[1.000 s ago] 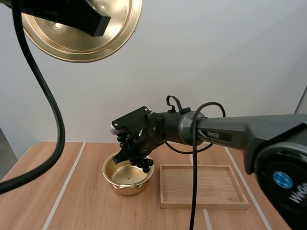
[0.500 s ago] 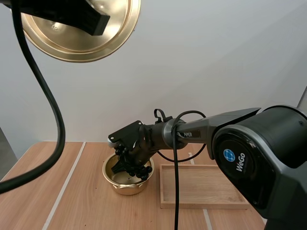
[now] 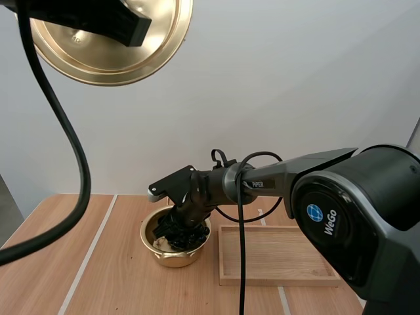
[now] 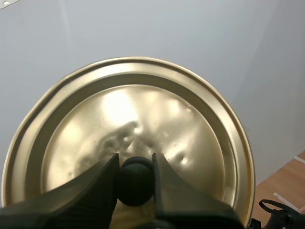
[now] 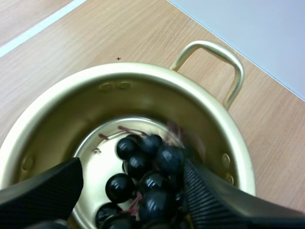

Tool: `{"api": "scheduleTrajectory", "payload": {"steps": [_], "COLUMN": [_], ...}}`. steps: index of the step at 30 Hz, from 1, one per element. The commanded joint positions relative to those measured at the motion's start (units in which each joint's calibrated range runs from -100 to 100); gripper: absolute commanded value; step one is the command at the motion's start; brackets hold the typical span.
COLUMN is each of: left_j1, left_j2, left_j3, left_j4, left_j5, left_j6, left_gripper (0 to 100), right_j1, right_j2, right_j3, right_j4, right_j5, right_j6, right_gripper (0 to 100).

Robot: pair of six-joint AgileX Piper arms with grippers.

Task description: Open the lid, put the grape in the pot, and close it

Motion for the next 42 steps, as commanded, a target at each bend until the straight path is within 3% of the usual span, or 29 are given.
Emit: {"api": "scheduleTrajectory", "payload": {"steps": [1, 11, 17, 18, 20, 22, 23, 24, 37, 42], "left_j1": [-0.05, -0.05, -0.05, -0.05, -0.05, -0.05, -0.05, -0.05, -0.05, -0.05], "left_j2": [-0.2, -0.2, -0.2, -0.2, -0.2, -0.2, -0.2, -0.2, -0.2, -0.2], "left_j3": [-0.5, -0.5, -0.5, -0.5, -0.5, -0.5, -0.5, -0.5, -0.5, -0.5], "left_j4": [0.0, 0.0, 0.0, 0.0, 0.0, 0.0, 0.0, 0.0, 0.1, 0.1], "left_j5": [-1.3, -1.3, -1.3, -1.3, -1.3, -1.3, -1.3, -1.3, -1.3, -1.3], "left_j6": [-0.6, -0.6, -0.6, -0.6, -0.6, -0.6, -0.6, -0.6, -0.6, -0.6], "left_gripper": [0, 0, 0, 0, 0, 0, 0, 0, 0, 0], "right_j1": [-0.1, -0.1, -0.1, -0.1, -0.1, -0.1, -0.1, -0.1, -0.1, -0.1], "right_j2": [-2.5, -10.2, -13.7, -14.1, -14.9, -15.5, -16.0, -16.5, -21.3, -21.3], "right_j3": [-0.2, -0.2, -0.2, -0.2, -0.2, -0.2, -0.2, -0.2, -0.1, 2.9], "right_j4": [0.7, 2.6, 2.2, 1.8, 1.3, 1.3, 1.3, 1.3, -1.1, -1.2], "right_j5": [0.3, -0.3, 8.4, 10.7, 14.3, 16.6, 18.7, 20.0, 39.4, 35.5], "right_j6": [-0.2, -0.2, -0.2, -0.2, -0.2, -0.2, -0.2, -0.2, -0.2, -0.2], "right_gripper": [100, 100, 100, 90, 56, 29, 4, 0, 0, 0]}}
